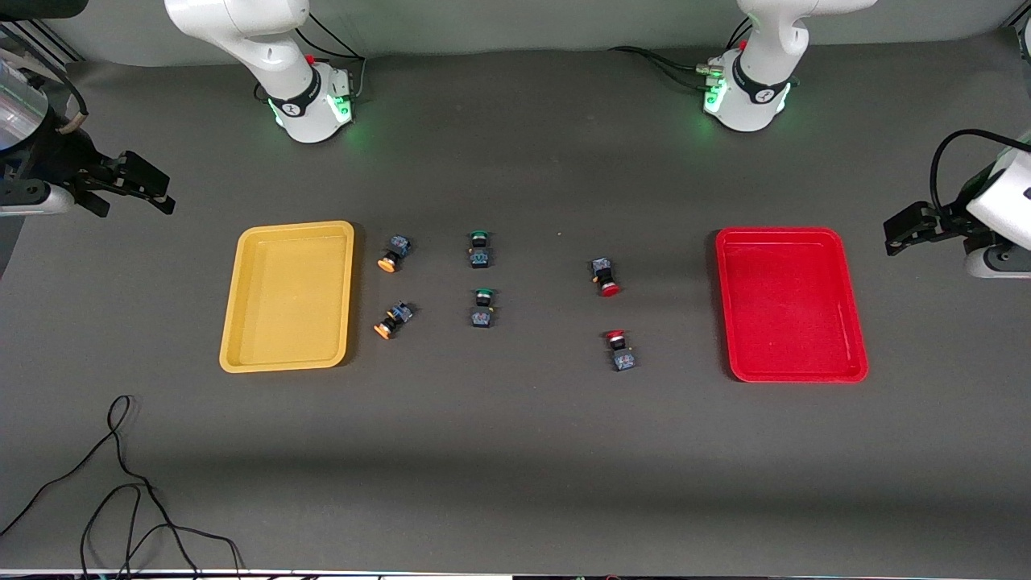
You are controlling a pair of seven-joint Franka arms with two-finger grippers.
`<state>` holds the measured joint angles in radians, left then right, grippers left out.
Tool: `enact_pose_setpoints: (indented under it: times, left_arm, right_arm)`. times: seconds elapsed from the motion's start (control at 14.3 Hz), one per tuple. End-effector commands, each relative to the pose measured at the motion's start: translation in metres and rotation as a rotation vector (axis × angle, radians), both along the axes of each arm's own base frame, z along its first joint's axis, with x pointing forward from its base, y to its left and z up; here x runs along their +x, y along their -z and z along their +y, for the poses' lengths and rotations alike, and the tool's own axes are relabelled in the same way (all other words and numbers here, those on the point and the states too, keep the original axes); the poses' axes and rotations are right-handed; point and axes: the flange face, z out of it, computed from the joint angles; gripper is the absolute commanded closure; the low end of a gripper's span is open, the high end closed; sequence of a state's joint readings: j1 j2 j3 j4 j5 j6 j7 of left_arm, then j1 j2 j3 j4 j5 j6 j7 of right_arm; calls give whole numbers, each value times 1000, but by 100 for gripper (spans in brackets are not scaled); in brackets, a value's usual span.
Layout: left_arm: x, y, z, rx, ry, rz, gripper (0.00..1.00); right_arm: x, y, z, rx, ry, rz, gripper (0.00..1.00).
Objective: Place red and yellow buttons in trays
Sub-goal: 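Grasp the orange button with the right gripper while the left gripper descends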
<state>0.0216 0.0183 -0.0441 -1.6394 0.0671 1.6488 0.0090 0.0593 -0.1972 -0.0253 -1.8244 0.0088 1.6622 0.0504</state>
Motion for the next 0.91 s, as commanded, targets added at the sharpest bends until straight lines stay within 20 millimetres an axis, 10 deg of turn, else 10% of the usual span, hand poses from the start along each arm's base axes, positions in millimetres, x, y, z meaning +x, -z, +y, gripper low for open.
enact_pose_setpoints:
  times: [0.0,0.35,0.63,0.84]
  left_arm:
    - [4,-7,1,6,7,-9,0]
    - [7,3,-2,5,11,16,0]
    - [0,27,-30,0,41,135,0]
    - [3,58,-83,15,54,178,0]
  right_arm:
    - [6,-2,2,-18,-19,19,0]
    - [23,72,63,-23,41,133,0]
    - [-18,177,170,-77,210,152,0]
    - [-56,270,209,-83,281,144,0]
